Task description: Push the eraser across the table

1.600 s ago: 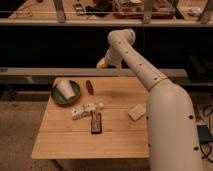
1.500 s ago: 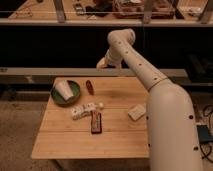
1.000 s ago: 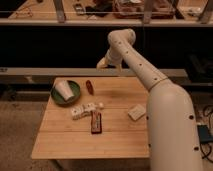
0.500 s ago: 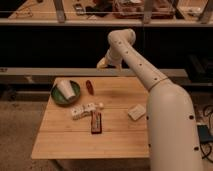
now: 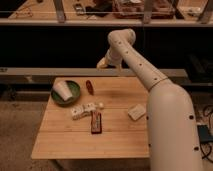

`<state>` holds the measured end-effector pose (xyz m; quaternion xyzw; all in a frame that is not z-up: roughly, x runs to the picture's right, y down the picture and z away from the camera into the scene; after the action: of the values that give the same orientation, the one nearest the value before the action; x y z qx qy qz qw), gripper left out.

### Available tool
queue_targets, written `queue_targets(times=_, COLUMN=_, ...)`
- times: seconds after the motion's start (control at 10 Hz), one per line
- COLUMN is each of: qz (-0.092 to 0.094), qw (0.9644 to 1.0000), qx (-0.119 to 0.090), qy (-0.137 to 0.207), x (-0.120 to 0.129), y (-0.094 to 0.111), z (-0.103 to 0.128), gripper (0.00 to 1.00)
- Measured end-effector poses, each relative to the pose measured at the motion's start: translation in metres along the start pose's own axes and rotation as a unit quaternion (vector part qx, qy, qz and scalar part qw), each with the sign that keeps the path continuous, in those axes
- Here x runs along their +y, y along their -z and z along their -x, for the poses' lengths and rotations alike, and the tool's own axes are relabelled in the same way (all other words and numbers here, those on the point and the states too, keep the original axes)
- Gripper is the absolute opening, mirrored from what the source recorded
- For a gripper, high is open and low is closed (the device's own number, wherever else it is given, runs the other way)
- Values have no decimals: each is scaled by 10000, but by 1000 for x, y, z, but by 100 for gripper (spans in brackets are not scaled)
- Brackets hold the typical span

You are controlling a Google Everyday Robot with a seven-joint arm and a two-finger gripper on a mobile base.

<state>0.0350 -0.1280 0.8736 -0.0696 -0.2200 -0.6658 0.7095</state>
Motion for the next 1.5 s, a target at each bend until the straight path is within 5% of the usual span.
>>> queue_targets(times=1.0, qz=-1, qw=9999, qx=-30, qy=107, x=-2, y=0, z=5, gripper=80)
queue_targets(times=1.2, qz=2, qw=9992, qx=-173, qy=371, x=-6, y=-1, z=28, gripper=80)
queue_targets(times=1.5, qz=-62, qw=9945, qx=-531, qy=906, x=-7, y=3, z=103, gripper=80)
